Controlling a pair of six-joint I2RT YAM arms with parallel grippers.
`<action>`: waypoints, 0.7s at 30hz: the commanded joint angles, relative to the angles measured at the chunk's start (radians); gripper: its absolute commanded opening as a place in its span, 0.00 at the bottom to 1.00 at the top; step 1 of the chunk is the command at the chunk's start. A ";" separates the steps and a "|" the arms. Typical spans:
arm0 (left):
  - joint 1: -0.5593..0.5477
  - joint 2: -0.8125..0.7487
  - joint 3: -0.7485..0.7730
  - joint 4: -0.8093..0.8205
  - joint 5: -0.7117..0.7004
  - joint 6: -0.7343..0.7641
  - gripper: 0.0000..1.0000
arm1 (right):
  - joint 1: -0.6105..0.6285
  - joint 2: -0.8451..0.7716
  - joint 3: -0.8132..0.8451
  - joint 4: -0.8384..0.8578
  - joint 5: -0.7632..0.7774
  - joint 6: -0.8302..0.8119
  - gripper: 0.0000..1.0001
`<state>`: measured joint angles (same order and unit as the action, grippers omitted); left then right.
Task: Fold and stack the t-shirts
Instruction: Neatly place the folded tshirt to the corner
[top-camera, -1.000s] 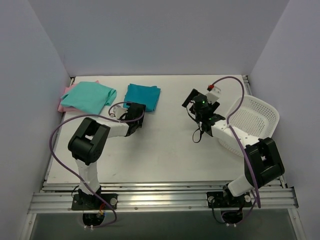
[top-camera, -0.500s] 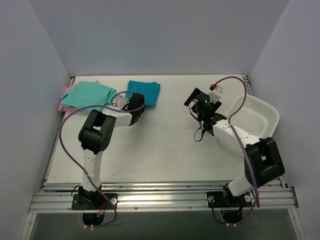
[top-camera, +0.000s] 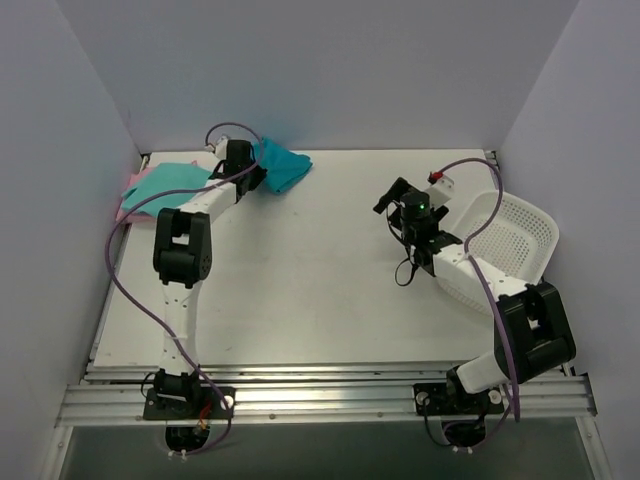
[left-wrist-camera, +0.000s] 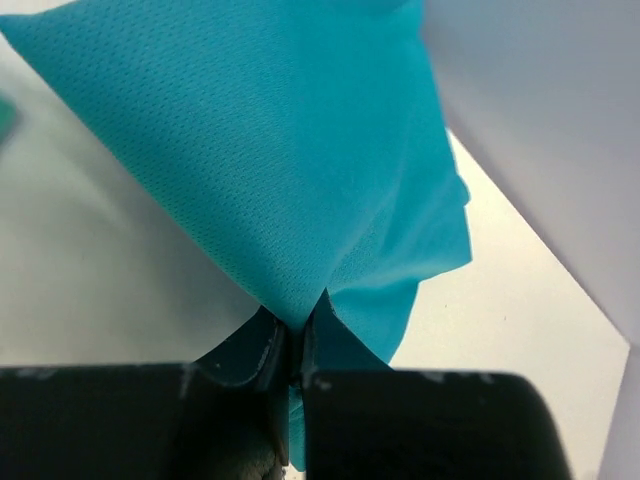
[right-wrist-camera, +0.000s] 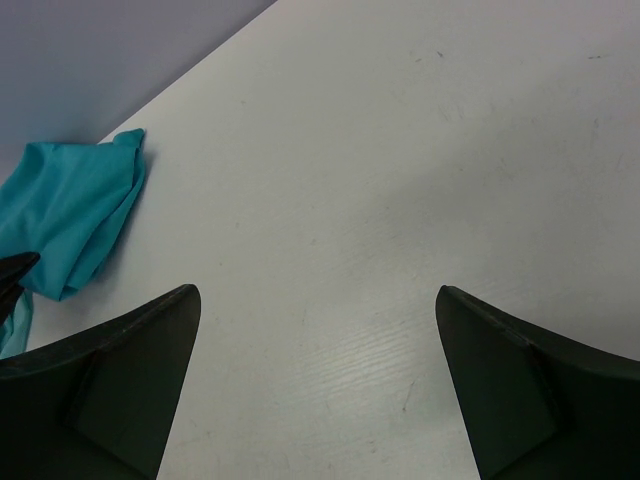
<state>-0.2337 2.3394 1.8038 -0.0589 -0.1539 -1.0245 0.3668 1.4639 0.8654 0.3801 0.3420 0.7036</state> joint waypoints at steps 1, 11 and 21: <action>0.043 0.046 0.184 -0.172 0.103 0.279 0.02 | -0.006 -0.056 -0.016 0.046 -0.026 0.016 1.00; 0.161 0.063 0.368 -0.329 0.180 0.455 0.02 | -0.017 -0.093 -0.032 0.062 -0.063 0.023 1.00; 0.329 -0.031 0.402 -0.432 0.240 0.506 0.02 | -0.017 -0.070 -0.031 0.086 -0.101 0.037 1.00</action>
<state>0.0414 2.4180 2.1571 -0.4580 0.0486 -0.5629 0.3542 1.4094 0.8383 0.4183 0.2554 0.7326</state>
